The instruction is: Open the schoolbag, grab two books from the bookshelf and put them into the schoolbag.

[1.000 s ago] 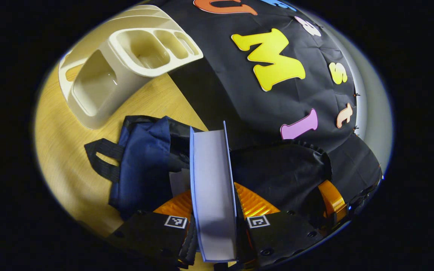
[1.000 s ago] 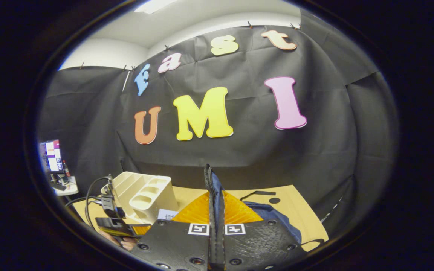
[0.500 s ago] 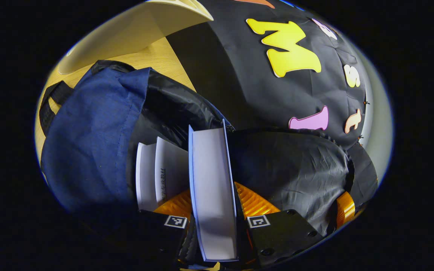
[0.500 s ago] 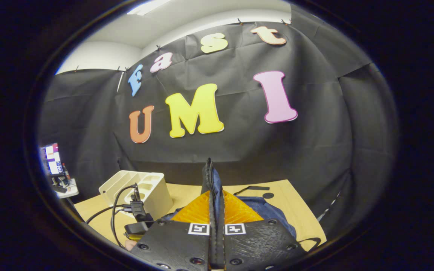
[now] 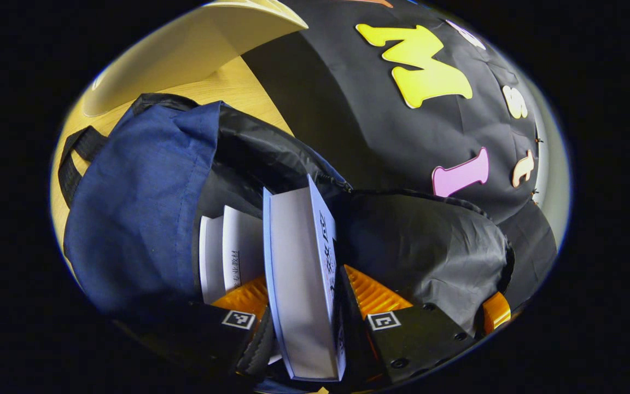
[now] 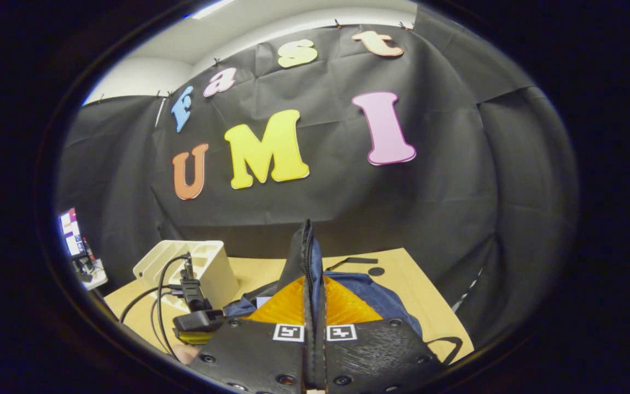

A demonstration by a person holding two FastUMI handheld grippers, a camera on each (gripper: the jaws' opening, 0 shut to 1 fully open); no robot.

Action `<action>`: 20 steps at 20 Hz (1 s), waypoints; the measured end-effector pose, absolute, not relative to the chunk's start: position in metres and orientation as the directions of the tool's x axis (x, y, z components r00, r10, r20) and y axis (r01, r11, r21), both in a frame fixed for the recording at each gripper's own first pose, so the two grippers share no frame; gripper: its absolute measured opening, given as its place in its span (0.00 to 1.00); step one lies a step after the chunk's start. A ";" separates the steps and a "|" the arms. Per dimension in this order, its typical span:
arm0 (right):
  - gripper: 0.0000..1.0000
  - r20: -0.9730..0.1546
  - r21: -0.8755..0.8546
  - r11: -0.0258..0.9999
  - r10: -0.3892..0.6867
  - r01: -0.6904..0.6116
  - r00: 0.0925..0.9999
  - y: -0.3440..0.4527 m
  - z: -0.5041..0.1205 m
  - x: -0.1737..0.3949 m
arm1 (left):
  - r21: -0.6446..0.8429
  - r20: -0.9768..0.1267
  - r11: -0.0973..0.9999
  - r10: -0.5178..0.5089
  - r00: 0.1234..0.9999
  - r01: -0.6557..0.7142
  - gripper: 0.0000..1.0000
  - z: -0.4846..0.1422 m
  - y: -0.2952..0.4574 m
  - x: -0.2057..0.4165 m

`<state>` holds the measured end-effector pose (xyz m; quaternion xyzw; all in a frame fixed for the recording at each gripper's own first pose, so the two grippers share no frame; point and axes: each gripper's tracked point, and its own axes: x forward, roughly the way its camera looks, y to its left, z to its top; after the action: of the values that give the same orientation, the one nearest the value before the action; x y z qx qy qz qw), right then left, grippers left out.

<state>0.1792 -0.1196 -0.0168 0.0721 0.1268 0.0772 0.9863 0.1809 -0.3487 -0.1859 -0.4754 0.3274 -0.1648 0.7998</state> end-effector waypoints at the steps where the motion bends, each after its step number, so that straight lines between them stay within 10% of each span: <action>1: 0.00 -0.244 0.161 0.979 0.160 -0.123 0.956 -0.121 -0.018 0.177 | -0.861 -0.388 0.506 -0.577 0.719 -0.058 0.63 -0.188 -0.348 0.179; 20: 0.02 -0.344 0.108 0.993 0.077 -0.042 0.936 -0.094 -0.054 0.146 | -0.819 -0.455 0.567 -0.554 0.697 -0.084 0.77 -0.194 -0.270 0.112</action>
<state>0.1456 -0.0935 -0.0544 0.0494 0.1764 0.0302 0.9826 0.1123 -0.2699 -0.1944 -0.4419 0.3609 -0.1453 0.8083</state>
